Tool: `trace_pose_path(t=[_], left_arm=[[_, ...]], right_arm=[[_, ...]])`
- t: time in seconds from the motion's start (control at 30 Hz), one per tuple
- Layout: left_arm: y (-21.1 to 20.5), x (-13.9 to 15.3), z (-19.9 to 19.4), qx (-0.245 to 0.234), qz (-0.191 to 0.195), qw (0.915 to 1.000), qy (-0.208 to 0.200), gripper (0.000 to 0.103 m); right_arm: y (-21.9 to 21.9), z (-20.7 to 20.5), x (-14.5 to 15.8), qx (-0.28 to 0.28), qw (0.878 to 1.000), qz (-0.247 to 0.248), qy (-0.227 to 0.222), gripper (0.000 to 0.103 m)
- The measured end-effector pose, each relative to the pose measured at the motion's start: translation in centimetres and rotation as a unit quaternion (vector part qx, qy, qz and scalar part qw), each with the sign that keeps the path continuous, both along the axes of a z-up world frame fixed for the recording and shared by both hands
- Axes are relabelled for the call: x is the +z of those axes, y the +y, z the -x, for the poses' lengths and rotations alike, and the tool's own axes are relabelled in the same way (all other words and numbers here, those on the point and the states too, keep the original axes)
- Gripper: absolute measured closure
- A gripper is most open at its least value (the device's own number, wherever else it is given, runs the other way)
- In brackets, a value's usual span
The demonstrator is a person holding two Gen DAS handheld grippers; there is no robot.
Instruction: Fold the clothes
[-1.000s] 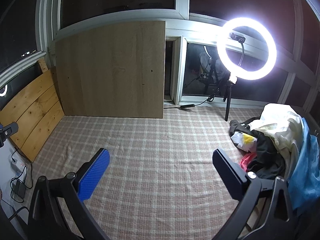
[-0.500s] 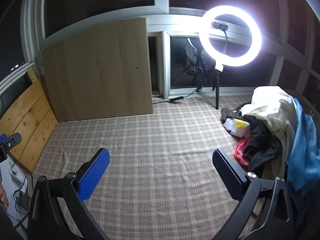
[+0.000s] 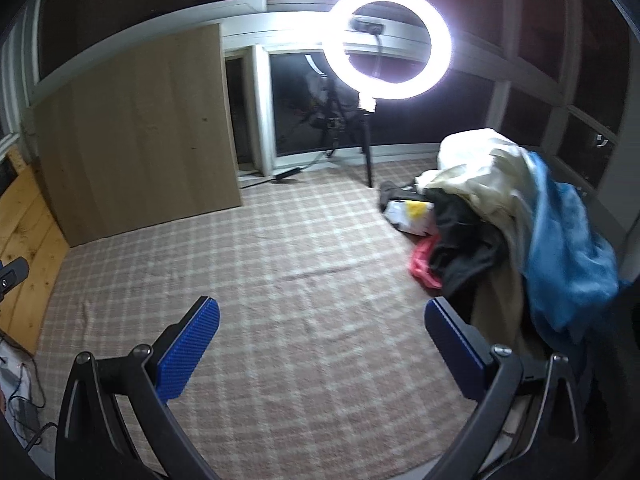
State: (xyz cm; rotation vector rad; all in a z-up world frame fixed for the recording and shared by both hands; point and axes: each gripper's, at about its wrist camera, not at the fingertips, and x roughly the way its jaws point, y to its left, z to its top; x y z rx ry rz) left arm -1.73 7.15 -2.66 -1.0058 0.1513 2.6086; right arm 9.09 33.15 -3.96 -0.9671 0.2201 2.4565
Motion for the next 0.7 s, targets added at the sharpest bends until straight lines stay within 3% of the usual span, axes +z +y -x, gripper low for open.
trace_pose_path(t=[0.43,0.7], left_arm=[[4.7,0.2,-0.9,-0.040,-0.002,0.9992,-0.004,0.009],[9.2,0.5,-1.1,-0.014,0.014,0.9998,0.000,0.011]], right_arm=[[4.1,-4.7,-0.7,-0.037,0.999,-0.005,0.005,0.000],[13.8,-7.9,-1.5,-0.067,0.998,0.001,0.011,0.002]])
